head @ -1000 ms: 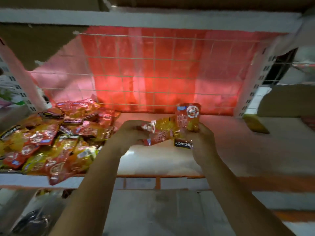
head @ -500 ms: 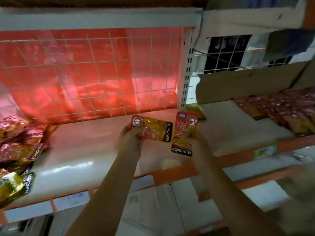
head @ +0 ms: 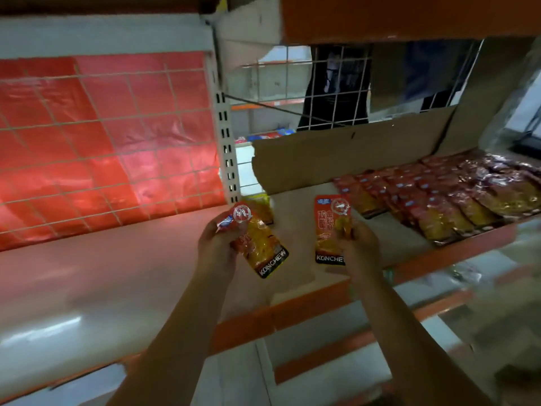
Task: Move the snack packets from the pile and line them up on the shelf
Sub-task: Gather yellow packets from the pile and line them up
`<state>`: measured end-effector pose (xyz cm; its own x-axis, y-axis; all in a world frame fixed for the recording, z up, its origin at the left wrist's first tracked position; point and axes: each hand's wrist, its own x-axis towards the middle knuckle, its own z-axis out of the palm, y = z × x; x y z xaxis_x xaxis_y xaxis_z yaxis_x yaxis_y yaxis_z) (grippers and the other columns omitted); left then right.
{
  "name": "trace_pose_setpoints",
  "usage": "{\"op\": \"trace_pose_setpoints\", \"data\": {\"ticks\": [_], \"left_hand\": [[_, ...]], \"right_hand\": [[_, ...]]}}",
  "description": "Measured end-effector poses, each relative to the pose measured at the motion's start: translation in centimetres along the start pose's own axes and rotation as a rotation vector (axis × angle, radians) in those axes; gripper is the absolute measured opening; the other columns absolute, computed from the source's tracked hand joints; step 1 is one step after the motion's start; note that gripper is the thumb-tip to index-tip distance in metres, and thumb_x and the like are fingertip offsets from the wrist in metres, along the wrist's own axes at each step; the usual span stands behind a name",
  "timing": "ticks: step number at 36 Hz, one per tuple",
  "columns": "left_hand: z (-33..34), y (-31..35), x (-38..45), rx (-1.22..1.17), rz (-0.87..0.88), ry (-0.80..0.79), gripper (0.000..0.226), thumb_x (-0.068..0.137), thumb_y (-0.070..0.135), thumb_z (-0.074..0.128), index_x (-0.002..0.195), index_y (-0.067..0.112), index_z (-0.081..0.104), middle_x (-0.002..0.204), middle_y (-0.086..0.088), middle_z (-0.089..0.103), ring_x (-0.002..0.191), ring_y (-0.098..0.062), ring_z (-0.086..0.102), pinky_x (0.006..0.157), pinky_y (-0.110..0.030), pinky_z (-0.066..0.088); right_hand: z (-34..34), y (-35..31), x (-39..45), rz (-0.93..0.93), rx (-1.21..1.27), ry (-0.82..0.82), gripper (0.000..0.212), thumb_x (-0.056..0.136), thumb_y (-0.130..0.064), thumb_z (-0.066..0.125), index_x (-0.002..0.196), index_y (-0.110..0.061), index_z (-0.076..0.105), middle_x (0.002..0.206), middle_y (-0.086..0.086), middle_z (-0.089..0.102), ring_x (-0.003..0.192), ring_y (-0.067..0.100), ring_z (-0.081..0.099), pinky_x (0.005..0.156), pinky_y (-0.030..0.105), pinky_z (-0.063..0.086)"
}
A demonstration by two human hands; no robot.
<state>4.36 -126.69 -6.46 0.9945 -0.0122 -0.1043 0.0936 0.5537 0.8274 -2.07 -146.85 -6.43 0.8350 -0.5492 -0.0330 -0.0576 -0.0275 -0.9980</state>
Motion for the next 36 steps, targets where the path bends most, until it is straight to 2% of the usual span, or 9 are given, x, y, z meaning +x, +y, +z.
{"op": "trace_pose_setpoints", "data": {"ticks": [2,5,8,10,15,20,26,31,36], "left_hand": [[2.9,-1.8,0.4,0.000,0.002,0.011,0.031,0.075,-0.016,0.055,0.097,0.004,0.061,0.083,-0.009,0.068,0.073,-0.023,0.063,0.076,-0.034,0.048],[7.5,-4.6,0.8,-0.006,0.007,0.010,0.032,0.070,-0.013,0.057,0.093,0.008,0.063,0.085,-0.009,0.064,0.073,-0.024,0.063,0.077,-0.038,0.049],[11.1,-7.2,1.0,0.010,-0.010,0.034,0.033,0.080,-0.016,0.045,0.093,0.010,0.060,0.071,-0.002,0.066,0.063,-0.018,0.065,0.063,-0.032,0.054],[12.7,-8.7,0.8,0.004,-0.034,0.044,0.032,0.083,-0.016,0.041,0.097,0.008,0.057,0.064,-0.002,0.066,0.054,-0.014,0.065,0.049,-0.026,0.053],[15.0,-10.4,0.3,0.022,-0.064,0.096,0.022,0.086,-0.013,0.040,0.090,0.004,0.054,0.051,-0.002,0.061,0.043,-0.015,0.060,0.042,-0.024,0.050],[15.6,-11.1,0.6,0.087,-0.087,0.167,0.022,0.082,-0.011,0.047,0.093,0.003,0.058,0.063,-0.008,0.064,0.055,-0.023,0.064,0.051,-0.032,0.055],[16.9,-11.5,0.6,0.143,-0.101,0.191,0.025,0.080,-0.012,0.047,0.095,0.004,0.059,0.077,-0.013,0.063,0.069,-0.029,0.061,0.072,-0.039,0.050],[17.8,-12.2,0.5,0.164,-0.111,0.205,0.033,0.080,-0.012,0.045,0.109,0.000,0.056,0.086,-0.017,0.062,0.072,-0.030,0.062,0.060,-0.033,0.053],[19.0,-13.1,0.4,0.180,-0.166,0.197,0.032,0.077,-0.018,0.040,0.097,0.002,0.054,0.085,-0.015,0.061,0.070,-0.027,0.059,0.041,-0.020,0.046]], "right_hand": [[-2.3,0.1,2.5,-0.079,-0.053,0.007,0.047,0.087,-0.015,0.062,0.132,-0.019,0.049,0.115,0.003,0.059,0.103,0.024,0.060,0.068,0.030,0.052],[-6.0,0.6,6.2,-0.236,-0.208,-0.007,0.066,0.079,-0.043,0.055,0.142,-0.031,0.035,0.133,0.004,0.053,0.116,0.025,0.055,0.089,0.044,0.051],[-9.3,1.4,9.6,-0.269,-0.402,-0.090,0.061,0.086,-0.027,0.053,0.144,-0.023,0.035,0.138,0.012,0.048,0.126,0.028,0.046,0.106,0.035,0.036],[-10.8,1.8,11.4,-0.283,-0.589,-0.164,0.054,0.092,-0.011,0.051,0.144,-0.017,0.035,0.137,0.016,0.045,0.127,0.030,0.042,0.098,0.023,0.028],[-11.9,1.5,13.7,-0.284,-0.895,-0.312,0.054,0.097,-0.010,0.043,0.147,-0.019,0.025,0.141,0.017,0.035,0.128,0.029,0.037,0.098,0.027,0.028],[-11.5,0.6,14.6,-0.365,-1.021,-0.323,0.041,0.093,-0.008,0.045,0.134,-0.010,0.043,0.131,0.018,0.041,0.120,0.033,0.042,0.096,0.038,0.039],[-11.1,-0.4,15.0,-0.414,-1.291,-0.326,0.042,0.091,-0.006,0.050,0.133,-0.008,0.044,0.135,0.018,0.035,0.122,0.031,0.037,0.100,0.037,0.037],[-11.4,-0.6,15.1,-0.444,-1.471,-0.344,0.035,0.091,-0.017,0.050,0.124,-0.006,0.052,0.140,0.016,0.033,0.133,0.037,0.024,0.108,0.045,0.027],[-12.0,-0.4,15.3,-0.502,-1.443,-0.363,0.029,0.089,-0.014,0.051,0.117,-0.007,0.056,0.136,0.014,0.037,0.131,0.034,0.025,0.105,0.041,0.029]]}}
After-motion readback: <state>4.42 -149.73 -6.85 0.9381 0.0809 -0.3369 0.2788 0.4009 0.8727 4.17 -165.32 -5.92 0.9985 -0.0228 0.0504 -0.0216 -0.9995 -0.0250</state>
